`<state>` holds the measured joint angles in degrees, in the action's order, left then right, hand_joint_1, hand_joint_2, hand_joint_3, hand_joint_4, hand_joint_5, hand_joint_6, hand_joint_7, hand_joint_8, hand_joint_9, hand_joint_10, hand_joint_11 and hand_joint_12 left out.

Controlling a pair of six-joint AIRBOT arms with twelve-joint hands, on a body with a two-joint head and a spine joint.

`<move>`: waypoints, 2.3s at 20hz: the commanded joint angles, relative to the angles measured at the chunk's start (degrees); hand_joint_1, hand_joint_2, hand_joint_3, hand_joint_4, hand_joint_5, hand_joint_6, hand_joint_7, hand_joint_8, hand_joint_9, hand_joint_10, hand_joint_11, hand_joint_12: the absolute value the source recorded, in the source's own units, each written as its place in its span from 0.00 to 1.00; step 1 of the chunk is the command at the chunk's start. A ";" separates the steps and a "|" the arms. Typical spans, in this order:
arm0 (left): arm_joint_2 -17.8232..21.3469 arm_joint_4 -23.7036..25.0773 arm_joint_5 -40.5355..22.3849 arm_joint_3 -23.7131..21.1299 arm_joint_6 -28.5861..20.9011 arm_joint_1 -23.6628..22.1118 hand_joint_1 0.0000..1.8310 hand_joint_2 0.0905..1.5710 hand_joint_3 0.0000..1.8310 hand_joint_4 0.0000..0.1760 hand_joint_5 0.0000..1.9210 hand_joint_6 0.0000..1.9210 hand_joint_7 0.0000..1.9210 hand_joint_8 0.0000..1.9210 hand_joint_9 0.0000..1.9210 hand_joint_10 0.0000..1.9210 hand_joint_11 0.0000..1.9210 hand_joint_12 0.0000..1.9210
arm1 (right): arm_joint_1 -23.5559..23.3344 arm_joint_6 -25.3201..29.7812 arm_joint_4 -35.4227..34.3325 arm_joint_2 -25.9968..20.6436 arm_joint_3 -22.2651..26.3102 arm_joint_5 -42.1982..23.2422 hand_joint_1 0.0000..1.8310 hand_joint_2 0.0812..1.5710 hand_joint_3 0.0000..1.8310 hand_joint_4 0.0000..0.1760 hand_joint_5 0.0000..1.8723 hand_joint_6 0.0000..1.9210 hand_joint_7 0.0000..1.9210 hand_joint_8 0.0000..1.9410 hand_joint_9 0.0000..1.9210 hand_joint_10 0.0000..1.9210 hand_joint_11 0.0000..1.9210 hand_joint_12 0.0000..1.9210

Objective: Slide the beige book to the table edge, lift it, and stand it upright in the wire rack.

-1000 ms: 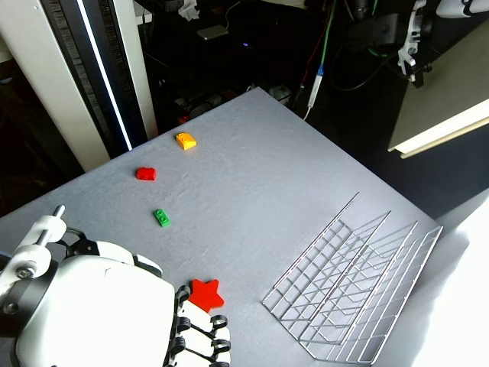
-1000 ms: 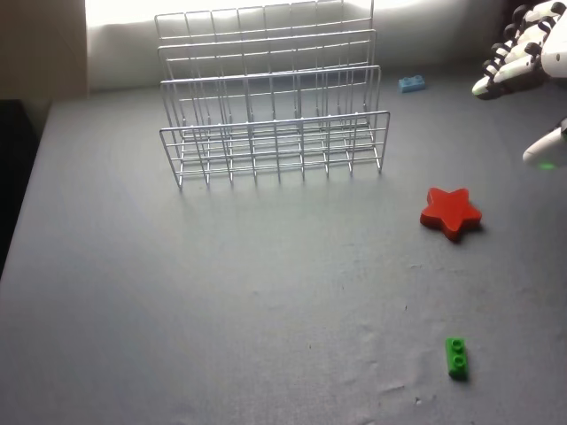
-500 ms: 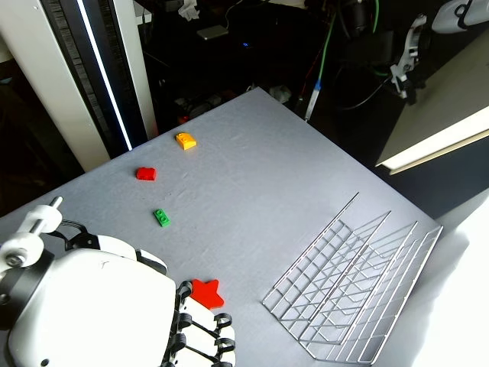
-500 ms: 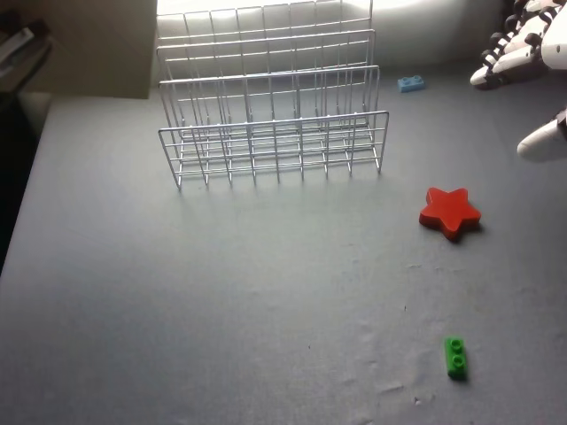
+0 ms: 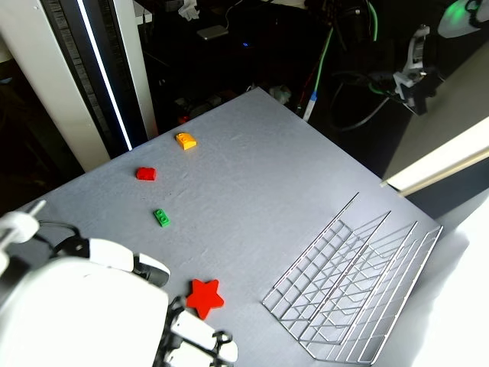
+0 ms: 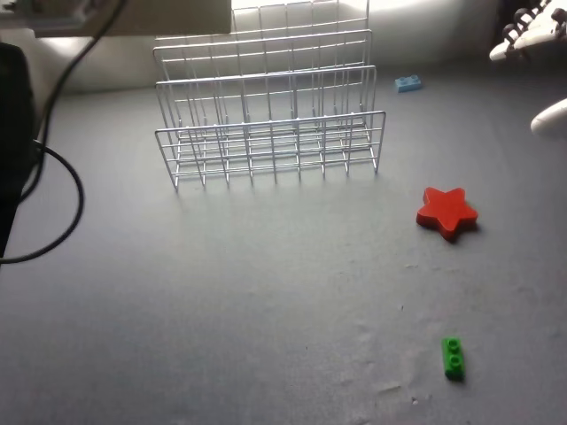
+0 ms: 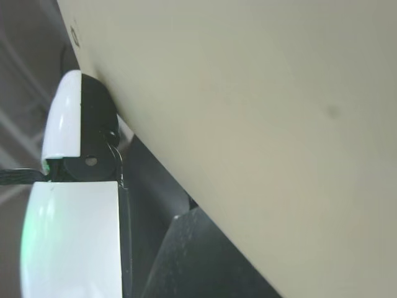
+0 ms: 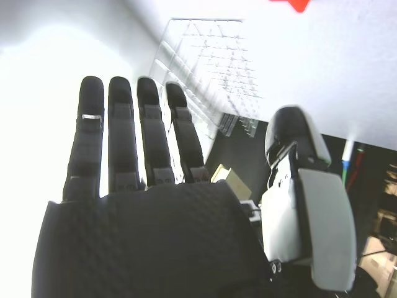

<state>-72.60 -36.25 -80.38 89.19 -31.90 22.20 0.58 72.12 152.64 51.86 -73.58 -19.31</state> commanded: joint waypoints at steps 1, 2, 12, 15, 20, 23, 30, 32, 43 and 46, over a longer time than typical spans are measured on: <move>0.77 0.98 -5.39 0.08 -0.81 -0.26 0.73 0.76 0.00 0.00 0.37 0.64 0.40 0.72 0.40 0.77 0.36 0.80 | -0.84 -0.12 -0.14 -0.49 -0.12 4.90 0.06 0.74 0.00 0.00 0.11 0.00 0.11 0.00 0.11 0.00 0.00 0.33; 0.71 0.97 -5.41 -0.42 -0.96 0.31 0.74 0.76 0.00 0.00 0.38 0.63 0.41 0.70 0.41 0.76 0.36 0.79 | -0.88 -0.25 -0.13 -0.55 -0.12 4.88 0.05 0.74 0.00 0.00 0.12 0.00 0.11 0.00 0.11 0.00 0.00 0.33; -4.63 0.84 -5.50 4.90 -5.60 3.87 0.74 0.76 0.00 0.00 0.38 0.64 0.40 0.71 0.40 0.77 0.33 0.80 | -1.47 -1.21 -0.06 -0.89 -0.46 4.80 0.06 0.73 0.00 0.00 0.13 0.00 0.12 0.00 0.12 0.00 0.00 0.37; -5.76 0.67 -5.56 5.12 -5.67 5.15 0.74 0.75 0.00 0.00 0.39 0.63 0.40 0.71 0.40 0.76 0.34 0.78 | -1.59 -1.45 -0.05 -0.95 -0.45 4.76 0.05 0.74 0.00 0.00 0.13 0.00 0.12 0.00 0.12 0.00 0.00 0.35; -8.49 -0.61 -7.34 7.53 -5.66 5.75 0.74 0.75 0.00 0.00 0.38 0.62 0.41 0.71 0.41 0.76 0.36 0.76 | -1.82 -1.41 -0.05 -1.03 -0.43 4.44 0.07 0.73 0.00 0.00 0.13 0.00 0.12 0.00 0.11 0.00 0.00 0.34; -9.98 -1.10 -7.81 9.21 -5.68 5.56 0.74 0.75 0.00 0.00 0.38 0.62 0.43 0.67 0.41 0.75 0.36 0.76 | -1.93 -1.08 -0.05 -1.03 -0.38 4.38 0.05 0.74 0.00 0.00 0.12 0.00 0.11 0.00 0.10 0.00 0.00 0.32; -13.66 -1.65 -7.99 11.49 -5.90 6.43 0.74 0.75 0.00 0.00 0.39 0.62 0.42 0.70 0.42 0.74 0.36 0.75 | -2.02 -1.25 -0.05 -1.03 -0.40 4.32 0.04 0.73 0.00 0.00 0.13 0.00 0.12 0.00 0.12 0.00 0.00 0.36; -14.85 -1.66 -7.99 12.51 -6.00 6.45 0.74 0.74 0.00 0.00 0.40 0.60 0.43 0.68 0.42 0.74 0.36 0.75 | -2.09 -1.25 -0.05 -1.03 -0.40 4.33 0.06 0.73 0.00 0.00 0.14 0.00 0.13 0.00 0.12 0.00 0.00 0.36; -20.91 -1.66 -7.71 19.17 -6.43 6.59 0.74 0.75 0.00 0.00 0.38 0.64 0.41 0.69 0.40 0.76 0.35 0.77 | -2.36 -1.43 -0.05 -0.97 -0.40 4.16 0.05 0.73 0.00 0.00 0.13 0.00 0.13 0.00 0.12 0.00 0.00 0.36; -22.39 -1.65 -7.21 22.01 -6.55 6.82 0.74 0.75 0.00 0.00 0.39 0.63 0.41 0.71 0.41 0.76 0.35 0.78 | -2.53 -1.67 -0.05 -0.85 -0.41 4.16 0.05 0.73 0.00 0.00 0.13 0.00 0.12 0.00 0.12 0.00 0.00 0.38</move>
<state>-95.50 -39.51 -81.93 111.31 -37.43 29.12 -0.93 70.59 152.68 51.33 -73.82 -20.12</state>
